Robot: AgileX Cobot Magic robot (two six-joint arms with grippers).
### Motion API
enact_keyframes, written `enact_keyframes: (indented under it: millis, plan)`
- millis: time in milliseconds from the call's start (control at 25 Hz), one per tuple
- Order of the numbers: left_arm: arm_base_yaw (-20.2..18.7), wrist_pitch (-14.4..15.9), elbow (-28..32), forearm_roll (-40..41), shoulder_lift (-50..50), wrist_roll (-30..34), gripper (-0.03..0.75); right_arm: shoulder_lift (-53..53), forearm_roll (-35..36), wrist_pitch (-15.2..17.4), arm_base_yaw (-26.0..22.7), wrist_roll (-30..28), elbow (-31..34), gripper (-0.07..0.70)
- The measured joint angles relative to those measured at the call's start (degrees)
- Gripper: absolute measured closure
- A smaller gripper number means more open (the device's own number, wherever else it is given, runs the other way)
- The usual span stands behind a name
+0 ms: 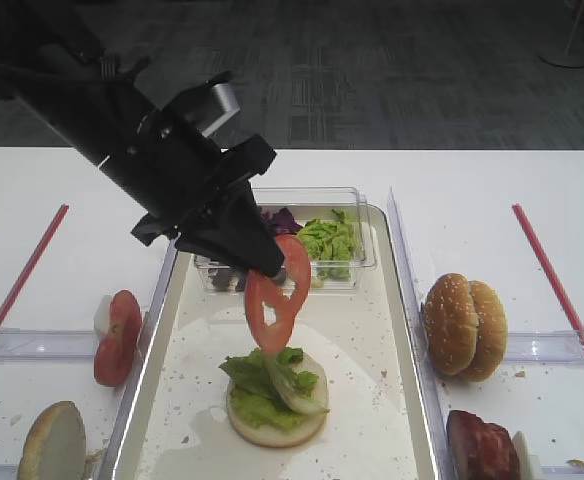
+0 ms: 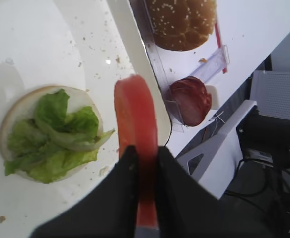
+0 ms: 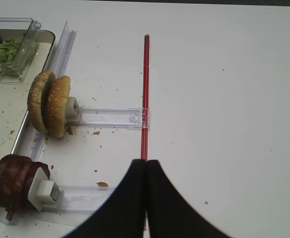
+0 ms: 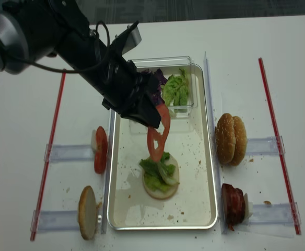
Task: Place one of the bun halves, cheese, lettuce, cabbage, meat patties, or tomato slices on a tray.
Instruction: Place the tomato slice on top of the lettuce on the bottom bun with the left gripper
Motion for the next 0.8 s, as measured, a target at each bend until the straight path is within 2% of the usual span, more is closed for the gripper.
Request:
enact_keyframes:
  millis: [320, 520, 800]
  plan:
    - [0.0, -0.36, 8.92, -6.69, 0.14, 5.5, 0.668, 0.0, 0.0, 0.0, 0.0, 0.0, 0.0, 0.595]
    - [0.0, -0.88, 10.15, -12.47, 2.6, 8.73, 0.668, 0.0, 0.0, 0.0, 0.0, 0.0, 0.0, 0.595]
    - [0.0, -1.78, 10.15, -13.02, 7.5, 9.08, 0.668, 0.0, 0.0, 0.0, 0.0, 0.0, 0.0, 0.595]
